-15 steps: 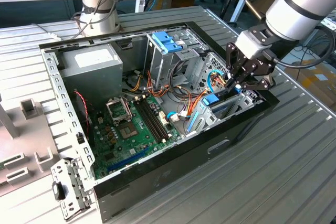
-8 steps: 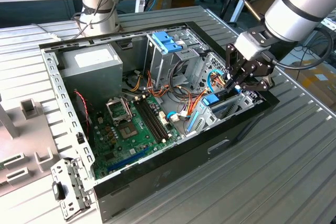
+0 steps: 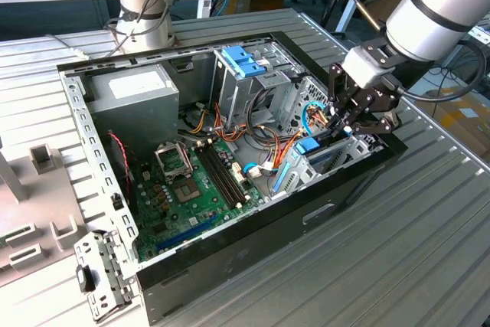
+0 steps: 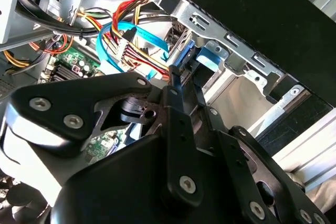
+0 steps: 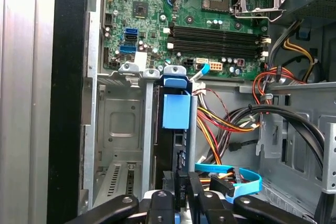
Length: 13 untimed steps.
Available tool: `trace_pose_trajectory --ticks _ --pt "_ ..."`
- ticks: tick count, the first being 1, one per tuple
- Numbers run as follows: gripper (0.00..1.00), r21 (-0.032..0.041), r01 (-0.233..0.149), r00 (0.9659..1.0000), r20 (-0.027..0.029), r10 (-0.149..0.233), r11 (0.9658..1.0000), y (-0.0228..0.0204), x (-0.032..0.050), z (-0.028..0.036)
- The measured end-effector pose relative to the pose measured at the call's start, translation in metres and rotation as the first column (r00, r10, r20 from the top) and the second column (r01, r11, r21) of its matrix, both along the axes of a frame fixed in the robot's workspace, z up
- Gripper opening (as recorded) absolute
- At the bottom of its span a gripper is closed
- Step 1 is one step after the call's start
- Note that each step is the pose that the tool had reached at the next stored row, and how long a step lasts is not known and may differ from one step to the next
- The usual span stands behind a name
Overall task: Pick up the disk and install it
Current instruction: 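Insert the first disk wire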
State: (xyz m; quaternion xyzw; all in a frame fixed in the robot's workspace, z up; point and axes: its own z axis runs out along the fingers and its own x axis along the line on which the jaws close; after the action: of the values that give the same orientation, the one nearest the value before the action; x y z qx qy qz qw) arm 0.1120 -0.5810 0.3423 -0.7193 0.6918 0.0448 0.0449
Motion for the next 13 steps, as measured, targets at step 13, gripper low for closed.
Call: trace_pose_trajectory --ticks 13 --pt "0.11 0.0468 0.000 0.9999 -0.0115 0.000 0.9989 0.0017 0.0026 0.0054"
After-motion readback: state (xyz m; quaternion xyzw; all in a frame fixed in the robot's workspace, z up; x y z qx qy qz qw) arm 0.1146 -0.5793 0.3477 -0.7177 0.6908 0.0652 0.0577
